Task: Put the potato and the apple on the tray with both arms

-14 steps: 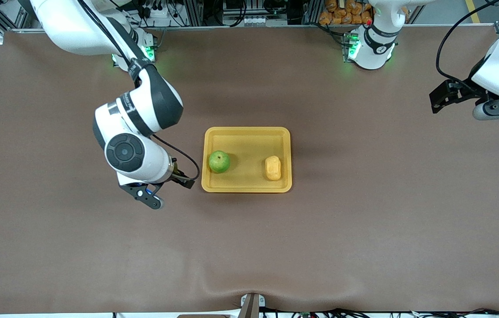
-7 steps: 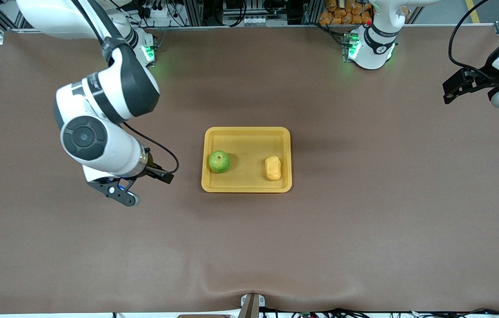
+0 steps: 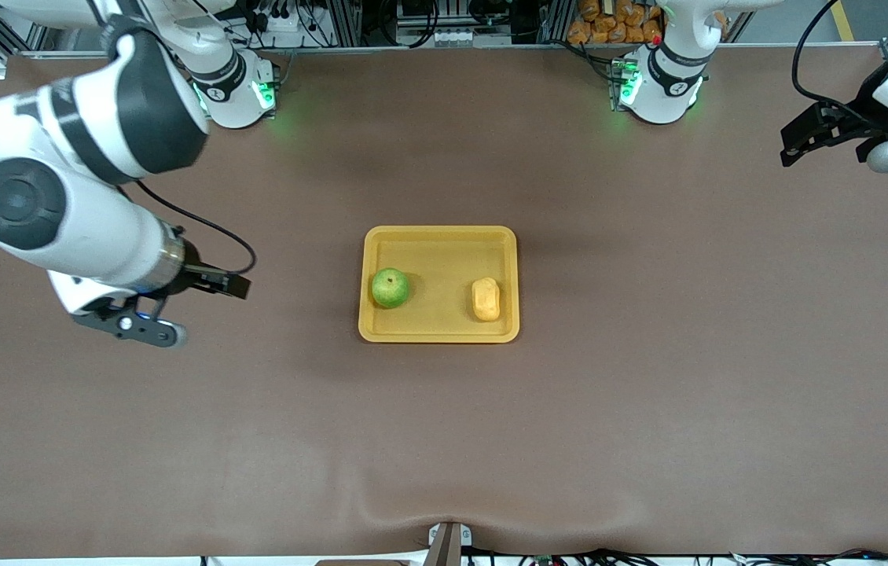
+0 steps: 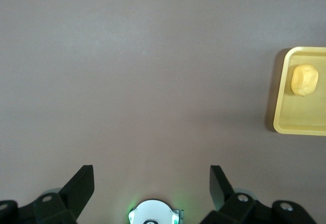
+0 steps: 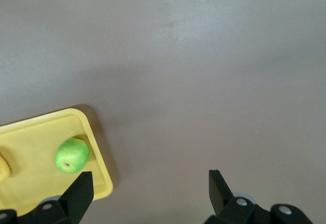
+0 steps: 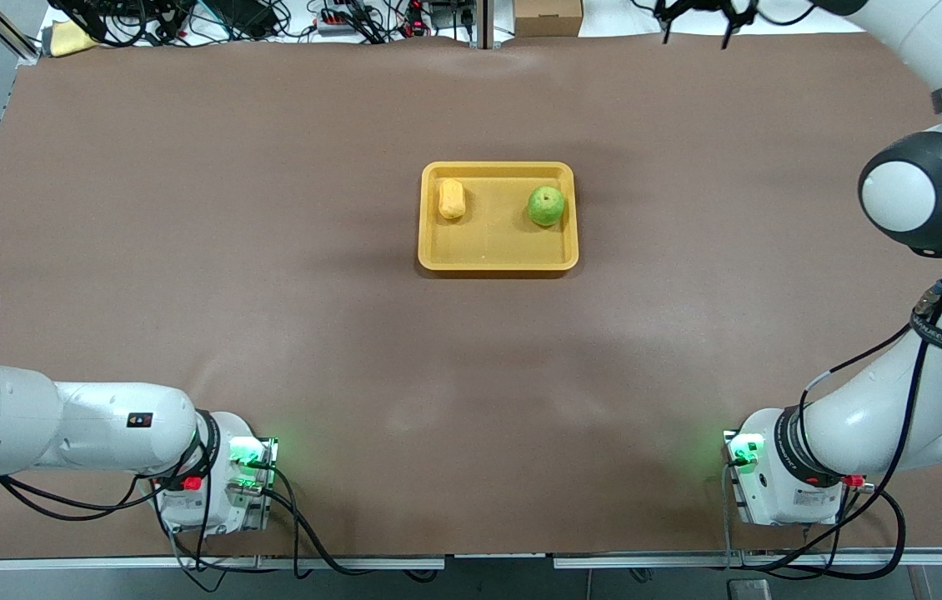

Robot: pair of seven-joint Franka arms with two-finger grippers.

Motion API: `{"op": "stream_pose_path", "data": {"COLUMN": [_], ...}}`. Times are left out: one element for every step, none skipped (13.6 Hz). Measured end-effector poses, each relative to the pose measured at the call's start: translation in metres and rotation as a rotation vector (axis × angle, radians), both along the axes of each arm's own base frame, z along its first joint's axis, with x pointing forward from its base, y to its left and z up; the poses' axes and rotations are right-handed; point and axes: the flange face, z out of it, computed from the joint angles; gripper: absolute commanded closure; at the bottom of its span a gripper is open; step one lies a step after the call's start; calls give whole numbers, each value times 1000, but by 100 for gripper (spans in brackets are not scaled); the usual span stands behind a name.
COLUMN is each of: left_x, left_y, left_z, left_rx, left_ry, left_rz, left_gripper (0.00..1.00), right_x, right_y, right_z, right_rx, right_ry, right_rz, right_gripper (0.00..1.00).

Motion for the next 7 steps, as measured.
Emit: {"op": "stream_pose_path", "data": {"left_x": [-1, -2, -3, -3, -3, -3, -3], "left_y": [0, 1, 2, 2, 3, 3, 4], "left_z": [-1, -2, -3, -3, -3, -3, -3], "left_rx": [1, 2, 2, 2, 2, 2, 2], "left_ry": [9, 20, 26, 28, 28, 29, 29], "left_rz": [1, 3, 4, 6, 7, 8, 8], "left_gripper": [0, 0, 0, 0, 0, 0, 0], "right_x": [-1, -2, -3, -5, -7, -10, -12], "right_y": [-12, -25, -37, -48, -58, -67, -77], "right_z": [8, 16, 24, 31, 38, 43, 48], "right_rx": [5, 11, 18, 25, 31, 34, 36], "right_ry": [2, 3, 0, -4, -8, -11, -13], "right_rz": [26, 53, 84, 116, 145, 167, 184], "right_gripper": [0, 0, 0, 0, 0, 0, 0]}}
